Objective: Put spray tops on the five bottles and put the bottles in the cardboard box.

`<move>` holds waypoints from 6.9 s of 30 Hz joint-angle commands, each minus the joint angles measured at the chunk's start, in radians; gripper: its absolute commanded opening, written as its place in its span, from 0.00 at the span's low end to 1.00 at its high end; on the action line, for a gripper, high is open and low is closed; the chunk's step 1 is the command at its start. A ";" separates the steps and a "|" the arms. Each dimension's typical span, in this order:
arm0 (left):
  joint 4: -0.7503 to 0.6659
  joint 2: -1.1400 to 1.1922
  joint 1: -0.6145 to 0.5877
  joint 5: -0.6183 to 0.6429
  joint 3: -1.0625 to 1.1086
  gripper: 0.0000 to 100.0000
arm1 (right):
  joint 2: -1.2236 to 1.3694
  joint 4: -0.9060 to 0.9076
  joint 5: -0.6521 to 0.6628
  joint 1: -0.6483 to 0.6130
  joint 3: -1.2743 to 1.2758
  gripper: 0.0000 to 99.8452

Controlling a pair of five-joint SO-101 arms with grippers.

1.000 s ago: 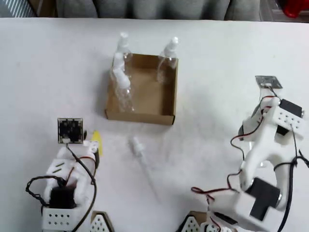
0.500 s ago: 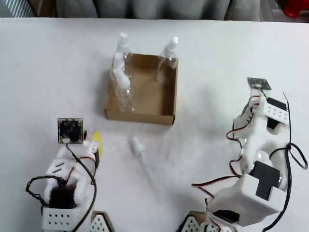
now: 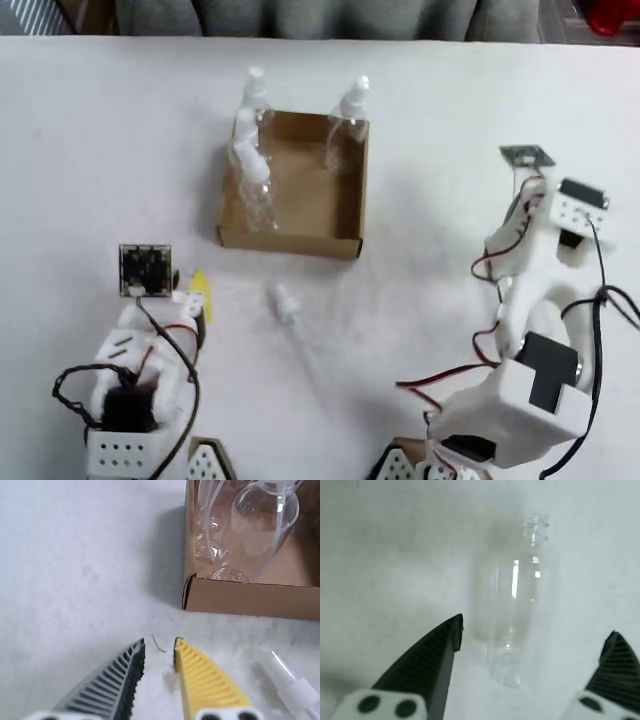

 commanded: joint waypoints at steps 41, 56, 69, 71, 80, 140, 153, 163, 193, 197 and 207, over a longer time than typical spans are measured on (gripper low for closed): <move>-0.014 -0.007 -0.005 0.003 -0.002 0.11 | -0.321 -0.317 -0.003 0.013 0.288 0.20; -0.014 -0.007 -0.007 0.003 -0.002 0.11 | -0.107 -0.302 -0.002 0.027 0.163 0.23; -0.014 -0.007 -0.007 0.003 -0.002 0.11 | 0.038 -0.300 0.064 0.027 0.084 0.20; -0.014 -0.007 -0.007 0.003 -0.002 0.11 | 0.042 -0.302 0.066 0.027 0.083 0.14; -0.012 -0.007 -0.002 0.003 -0.002 0.11 | 0.036 -0.340 0.058 0.016 0.083 0.02; -0.068 1.113 0.613 0.453 -0.664 0.11 | -0.664 -0.318 -0.359 -0.259 0.700 0.02; -0.143 1.228 0.545 0.489 -0.669 0.11 | -0.668 -0.323 -0.328 -0.263 0.717 0.02; -0.184 1.093 0.510 0.491 -0.577 0.17 | -0.664 -0.323 -0.301 -0.263 0.717 0.02; -0.330 1.610 0.493 0.635 -0.736 0.24 | -0.662 -0.323 -0.301 -0.263 0.718 0.02; -0.333 1.613 0.493 0.634 -0.741 0.17 | -0.662 -0.321 -0.301 -0.263 0.720 0.02; -0.299 1.600 0.490 0.617 -0.753 0.02 | -0.671 -0.315 -0.302 -0.259 0.718 0.02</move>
